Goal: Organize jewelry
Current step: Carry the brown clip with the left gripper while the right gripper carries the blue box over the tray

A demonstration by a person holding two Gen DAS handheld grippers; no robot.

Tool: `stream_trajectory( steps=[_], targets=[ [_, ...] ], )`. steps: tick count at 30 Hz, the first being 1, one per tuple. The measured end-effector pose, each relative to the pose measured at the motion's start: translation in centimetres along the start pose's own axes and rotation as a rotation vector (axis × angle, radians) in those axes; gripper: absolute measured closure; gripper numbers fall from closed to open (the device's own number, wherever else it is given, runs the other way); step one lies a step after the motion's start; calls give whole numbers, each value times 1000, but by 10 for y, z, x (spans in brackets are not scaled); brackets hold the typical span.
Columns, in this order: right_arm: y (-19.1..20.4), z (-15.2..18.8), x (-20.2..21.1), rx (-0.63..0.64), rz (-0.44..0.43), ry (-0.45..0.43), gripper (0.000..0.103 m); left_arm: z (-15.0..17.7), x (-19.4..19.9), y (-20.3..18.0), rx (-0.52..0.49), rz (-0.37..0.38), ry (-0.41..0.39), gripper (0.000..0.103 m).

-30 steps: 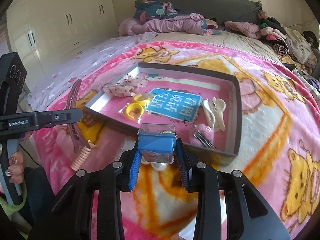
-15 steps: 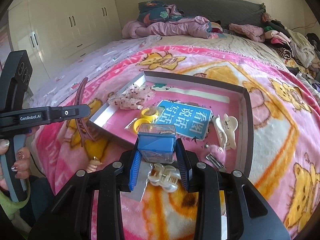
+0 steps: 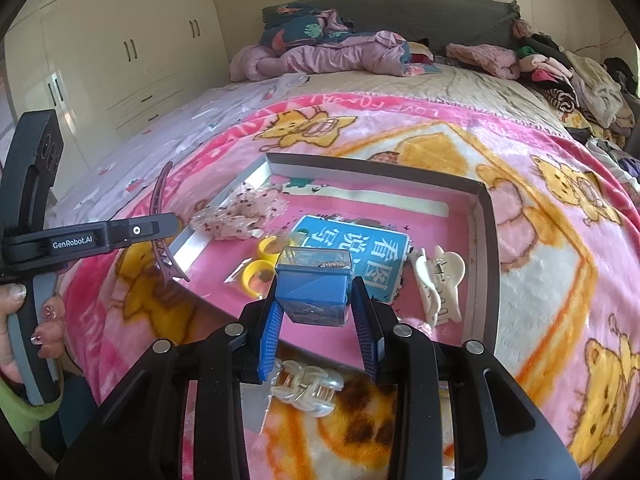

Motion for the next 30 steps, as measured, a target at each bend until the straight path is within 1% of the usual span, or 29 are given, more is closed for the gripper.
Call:
stream_trajectory(
  steps=[16, 30],
  targets=[
    [-30, 5, -14, -52, 45, 21, 71, -4, -31, -5, -48, -27, 29, 79],
    [-33, 10, -28, -61, 41, 59, 71, -6, -50, -7, -60, -30, 49, 80]
  ],
)
Point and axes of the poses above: each gripper's, at about its wrist camera, not at the fingertips, and x roughly against the way its jaws point, y to its left, z to its underside, the point moved 4 cm from there along -x, roughly the way its jaws point, and after that the axes turned 3 degrees about -y, right-handed, at the moved point
